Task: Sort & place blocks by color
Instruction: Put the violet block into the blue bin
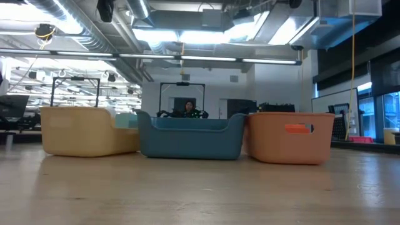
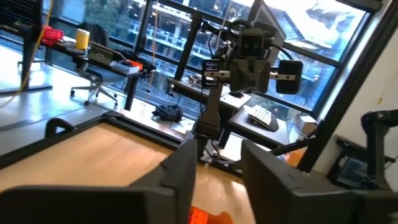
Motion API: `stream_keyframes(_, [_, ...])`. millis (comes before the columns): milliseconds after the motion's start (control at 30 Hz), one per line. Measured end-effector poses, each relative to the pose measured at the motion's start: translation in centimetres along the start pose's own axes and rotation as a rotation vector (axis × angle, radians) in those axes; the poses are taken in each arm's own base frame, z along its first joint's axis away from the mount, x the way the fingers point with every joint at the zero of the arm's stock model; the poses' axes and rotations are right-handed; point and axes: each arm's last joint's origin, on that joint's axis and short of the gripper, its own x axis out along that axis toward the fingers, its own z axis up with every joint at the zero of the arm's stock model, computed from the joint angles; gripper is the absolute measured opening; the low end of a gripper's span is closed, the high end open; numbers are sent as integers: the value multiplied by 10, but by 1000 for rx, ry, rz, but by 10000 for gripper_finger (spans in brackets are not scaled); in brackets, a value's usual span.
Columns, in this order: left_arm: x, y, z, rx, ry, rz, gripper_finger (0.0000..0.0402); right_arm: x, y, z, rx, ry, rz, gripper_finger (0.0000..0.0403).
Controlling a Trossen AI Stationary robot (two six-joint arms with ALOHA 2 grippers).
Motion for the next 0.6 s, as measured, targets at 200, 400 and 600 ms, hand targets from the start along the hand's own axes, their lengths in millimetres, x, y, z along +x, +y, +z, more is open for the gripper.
stream_keyframes(200, [0, 0, 0, 17, -3, 11, 173, 0, 0, 0, 0, 0, 0, 0])
stream_keyframes(400, [0, 0, 0, 17, -3, 10, 183, 0, 0, 0, 0, 1, 0, 0])
stream_keyframes(600, [7, -13, 18, 42, 84, -31, 182, 0, 0, 0, 0, 1, 0, 0])
